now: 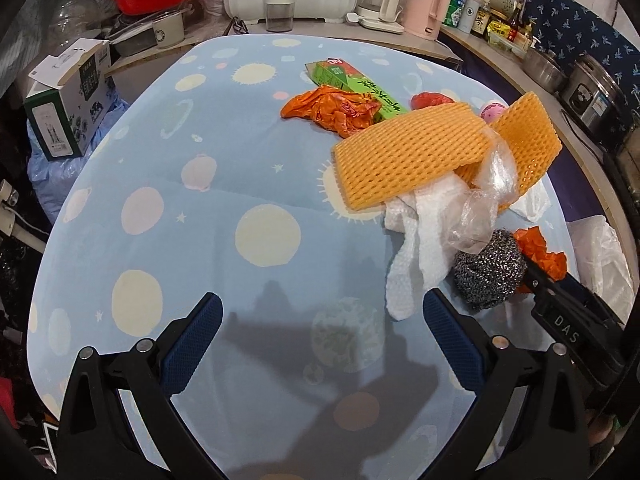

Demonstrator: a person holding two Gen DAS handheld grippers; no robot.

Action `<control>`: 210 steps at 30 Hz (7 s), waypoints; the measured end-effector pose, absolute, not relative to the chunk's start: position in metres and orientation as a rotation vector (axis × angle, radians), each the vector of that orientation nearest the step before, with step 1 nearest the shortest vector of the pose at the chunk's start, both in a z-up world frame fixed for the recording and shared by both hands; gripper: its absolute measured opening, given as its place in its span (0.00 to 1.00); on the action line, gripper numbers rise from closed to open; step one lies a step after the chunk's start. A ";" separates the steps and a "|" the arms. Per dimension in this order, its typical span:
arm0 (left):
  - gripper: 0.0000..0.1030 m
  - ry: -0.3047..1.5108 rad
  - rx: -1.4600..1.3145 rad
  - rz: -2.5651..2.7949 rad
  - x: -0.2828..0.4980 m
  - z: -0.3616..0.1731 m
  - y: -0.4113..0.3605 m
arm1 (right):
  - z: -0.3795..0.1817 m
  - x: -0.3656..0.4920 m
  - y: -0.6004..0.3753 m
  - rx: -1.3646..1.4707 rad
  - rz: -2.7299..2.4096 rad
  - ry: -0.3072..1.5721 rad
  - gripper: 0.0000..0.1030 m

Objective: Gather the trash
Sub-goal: 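Grasp the orange plastic bag with the right tool while the left tool grasps the steel wool, then carry the steel wool and orange bag over the white trash bin with both tools, then open both tools to drop the steel wool and orange bag into the bin, then grasp the clear plastic wrap with the right tool while the left tool grasps the white tissue, then carry the plastic wrap and tissue over the trash bin with both tools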

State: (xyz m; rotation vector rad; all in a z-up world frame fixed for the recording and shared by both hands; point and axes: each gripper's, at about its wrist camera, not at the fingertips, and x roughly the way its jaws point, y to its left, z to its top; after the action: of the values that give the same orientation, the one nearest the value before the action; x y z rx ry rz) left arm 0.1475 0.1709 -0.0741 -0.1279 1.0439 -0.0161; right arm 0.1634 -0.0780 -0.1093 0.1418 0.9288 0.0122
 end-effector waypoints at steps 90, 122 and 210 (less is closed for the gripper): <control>0.53 0.845 0.209 -0.606 0.124 -0.027 -0.223 | -0.054 0.040 -0.383 0.421 -0.482 0.651 0.45; 0.87 0.827 0.061 -0.499 0.147 -0.002 -0.170 | -0.020 0.047 -0.365 0.384 -0.459 0.591 0.62; 0.03 1.037 -0.091 -0.168 0.170 -0.090 0.090 | -0.093 0.107 -0.113 0.284 -0.066 0.868 0.22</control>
State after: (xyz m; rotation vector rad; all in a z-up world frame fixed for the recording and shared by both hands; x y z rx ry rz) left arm 0.1702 0.0898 -0.0903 -0.0906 1.0373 -0.1679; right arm 0.1070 -0.1132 -0.0929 0.2844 0.8683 -0.0660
